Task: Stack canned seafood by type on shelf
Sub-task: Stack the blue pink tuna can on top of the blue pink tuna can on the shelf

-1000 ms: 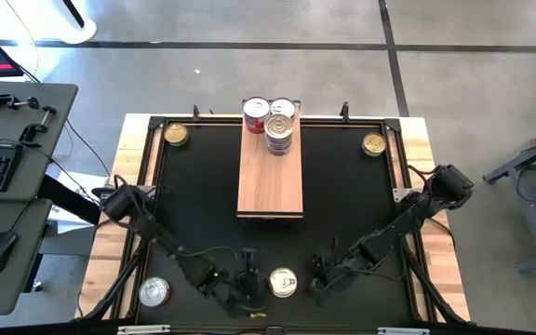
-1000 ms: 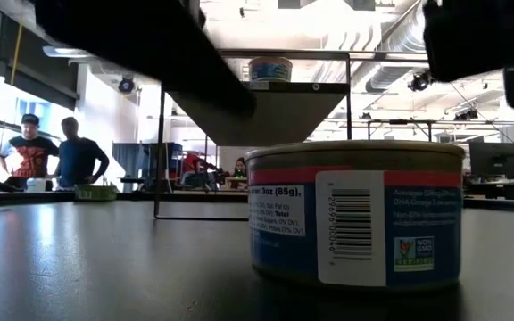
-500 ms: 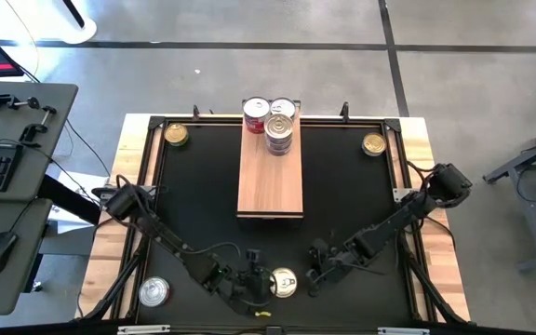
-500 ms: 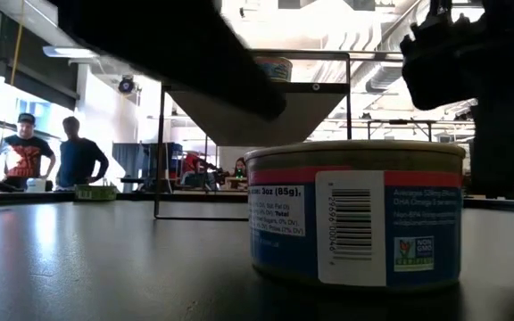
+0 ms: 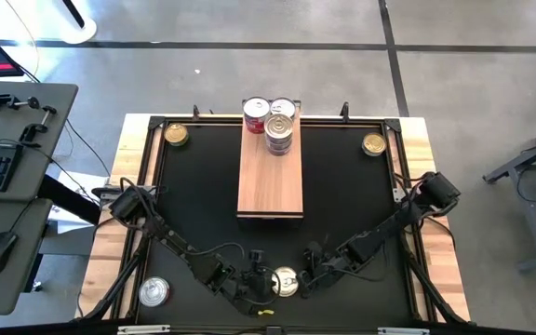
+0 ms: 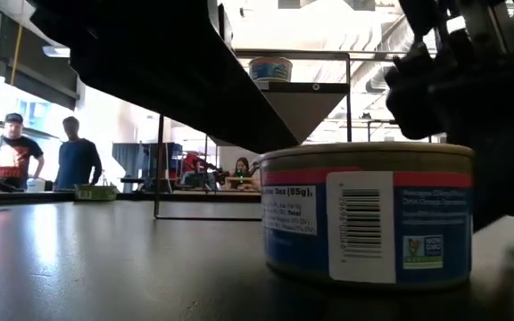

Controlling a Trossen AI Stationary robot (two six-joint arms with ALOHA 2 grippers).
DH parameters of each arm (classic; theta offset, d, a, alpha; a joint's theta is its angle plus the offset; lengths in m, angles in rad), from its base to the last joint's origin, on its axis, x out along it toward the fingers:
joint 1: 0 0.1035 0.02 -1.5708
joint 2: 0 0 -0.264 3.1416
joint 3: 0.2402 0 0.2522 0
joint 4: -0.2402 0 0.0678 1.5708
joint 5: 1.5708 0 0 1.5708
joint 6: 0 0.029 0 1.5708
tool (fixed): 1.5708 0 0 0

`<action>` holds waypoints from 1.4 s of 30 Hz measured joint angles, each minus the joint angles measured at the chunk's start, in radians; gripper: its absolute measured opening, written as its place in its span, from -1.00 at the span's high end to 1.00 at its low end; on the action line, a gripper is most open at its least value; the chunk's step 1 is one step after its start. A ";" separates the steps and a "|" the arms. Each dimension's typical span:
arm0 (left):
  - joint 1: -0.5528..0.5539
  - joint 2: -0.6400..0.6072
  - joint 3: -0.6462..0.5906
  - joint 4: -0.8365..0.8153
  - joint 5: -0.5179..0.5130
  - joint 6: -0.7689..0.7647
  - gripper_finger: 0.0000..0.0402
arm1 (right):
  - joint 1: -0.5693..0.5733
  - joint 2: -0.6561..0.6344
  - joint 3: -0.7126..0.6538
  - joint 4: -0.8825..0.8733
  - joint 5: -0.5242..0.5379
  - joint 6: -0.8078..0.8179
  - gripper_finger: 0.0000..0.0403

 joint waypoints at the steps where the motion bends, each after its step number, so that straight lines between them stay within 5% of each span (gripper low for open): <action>1: 0.002 0.000 0.000 -0.005 0.007 0.000 1.00 | -0.001 0.003 0.010 -0.003 0.000 -0.004 1.00; 19: 0.016 0.002 0.001 -0.148 0.045 0.019 1.00 | -0.013 -0.002 0.284 -0.240 0.002 -0.108 1.00; 30: 0.018 -0.005 -0.002 -0.293 0.041 0.005 1.00 | -0.028 -0.012 0.314 -0.286 0.033 -0.186 1.00; 37: -0.005 -0.056 -0.004 -0.562 0.022 -0.149 1.00 | -0.045 -0.105 0.314 -0.296 0.025 -0.491 1.00; 42: -0.058 -0.149 -0.078 -0.521 0.047 -0.355 1.00 | -0.091 -0.116 0.315 -0.208 -0.109 -0.783 0.94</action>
